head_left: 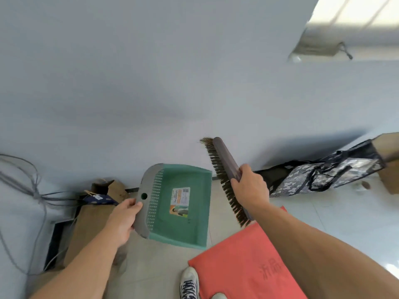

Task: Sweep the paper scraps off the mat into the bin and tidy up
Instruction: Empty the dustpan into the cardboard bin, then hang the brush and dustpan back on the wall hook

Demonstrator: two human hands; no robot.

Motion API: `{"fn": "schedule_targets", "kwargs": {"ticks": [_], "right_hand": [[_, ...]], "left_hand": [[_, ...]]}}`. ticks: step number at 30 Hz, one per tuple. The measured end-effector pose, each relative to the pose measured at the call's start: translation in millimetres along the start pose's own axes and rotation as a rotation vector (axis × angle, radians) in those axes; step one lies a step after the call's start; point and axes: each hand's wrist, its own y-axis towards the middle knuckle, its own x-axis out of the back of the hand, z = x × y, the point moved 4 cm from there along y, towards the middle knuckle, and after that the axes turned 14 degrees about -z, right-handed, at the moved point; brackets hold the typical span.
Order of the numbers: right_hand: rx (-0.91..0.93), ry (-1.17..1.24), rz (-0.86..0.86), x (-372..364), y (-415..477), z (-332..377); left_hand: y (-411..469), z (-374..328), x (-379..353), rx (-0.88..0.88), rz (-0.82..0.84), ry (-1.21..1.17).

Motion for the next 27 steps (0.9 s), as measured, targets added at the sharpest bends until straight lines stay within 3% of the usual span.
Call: {"fn": "schedule_targets", "kwargs": {"ticks": [11,18,27], "right_hand": [[0.224,0.179,-0.355,238.9,12.6,83.4],[0.315,0.323,-0.588,359.8,0.2,120.4],[0.378,0.414,-0.862,444.3,-3.2,148.8]], "left_hand": [[-169.4,-245.5,49.2,-0.677,-0.001,0.385],[-289.0,-363.6,74.8,-1.019,-0.105,0.444],[-354.4,-451.3,66.2,-1.239,-0.137,0.453]]}}
